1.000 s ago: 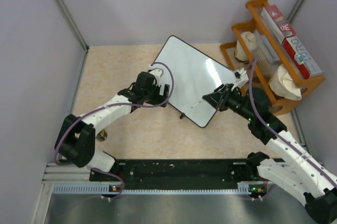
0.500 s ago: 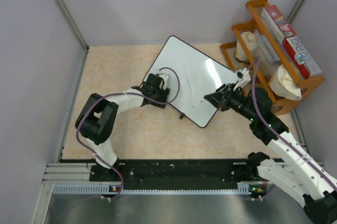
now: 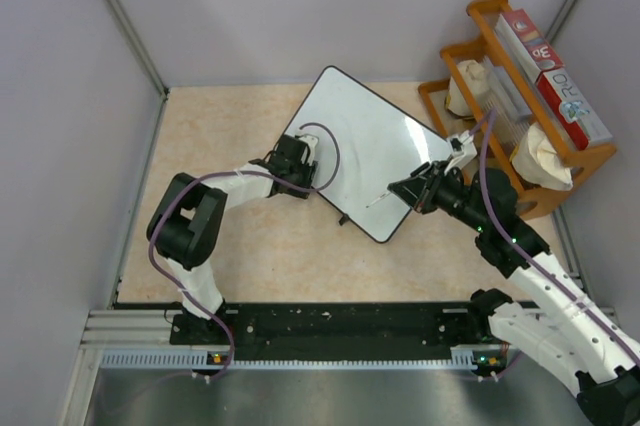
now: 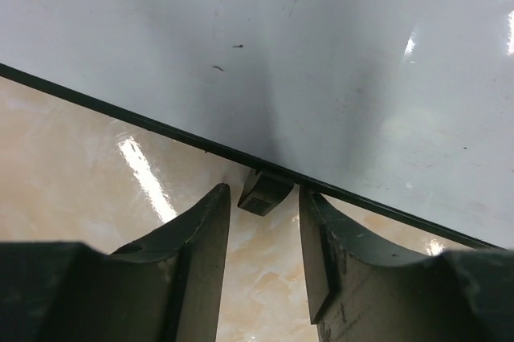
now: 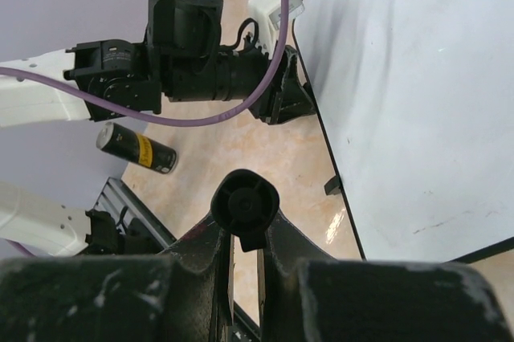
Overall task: Write a sentence on the whiteboard
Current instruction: Adjust the whiteboard at the center of the board.
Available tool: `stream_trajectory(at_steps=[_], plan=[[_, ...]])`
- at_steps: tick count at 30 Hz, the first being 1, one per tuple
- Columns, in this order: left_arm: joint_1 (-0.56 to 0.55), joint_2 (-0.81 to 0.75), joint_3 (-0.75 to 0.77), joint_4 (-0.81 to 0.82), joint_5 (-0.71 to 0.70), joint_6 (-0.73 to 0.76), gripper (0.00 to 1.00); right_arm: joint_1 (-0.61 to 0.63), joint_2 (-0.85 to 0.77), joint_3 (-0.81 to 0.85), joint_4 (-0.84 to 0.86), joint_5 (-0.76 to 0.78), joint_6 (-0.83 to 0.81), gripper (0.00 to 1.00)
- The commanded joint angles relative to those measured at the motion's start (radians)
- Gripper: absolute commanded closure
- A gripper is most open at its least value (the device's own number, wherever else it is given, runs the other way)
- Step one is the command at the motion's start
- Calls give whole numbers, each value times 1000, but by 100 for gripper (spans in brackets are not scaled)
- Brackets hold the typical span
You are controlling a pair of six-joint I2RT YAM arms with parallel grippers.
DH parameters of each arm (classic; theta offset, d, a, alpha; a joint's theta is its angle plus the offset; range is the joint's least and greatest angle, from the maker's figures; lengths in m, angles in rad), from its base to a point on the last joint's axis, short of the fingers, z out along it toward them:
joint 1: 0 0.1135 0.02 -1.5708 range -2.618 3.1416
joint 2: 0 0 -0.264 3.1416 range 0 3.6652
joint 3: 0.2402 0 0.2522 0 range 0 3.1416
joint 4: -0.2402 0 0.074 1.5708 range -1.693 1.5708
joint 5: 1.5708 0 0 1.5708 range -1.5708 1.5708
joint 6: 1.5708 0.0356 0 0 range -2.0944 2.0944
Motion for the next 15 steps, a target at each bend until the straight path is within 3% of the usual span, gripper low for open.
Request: stream_trajectory(at_steps=[1, 4, 11, 15], plan=[[5, 21, 20, 40, 10, 5, 61, -12, -30, -2, 19, -9, 8, 100], [5, 17, 14, 38, 51, 8, 78, -12, -37, -3, 16, -14, 11, 100], [5, -14, -29, 43, 111, -7, 93, -12, -49, -5, 7, -23, 14, 100], [4, -55, -96, 61, 135, -33, 96, -12, -63, -9, 1, -22, 15, 100]])
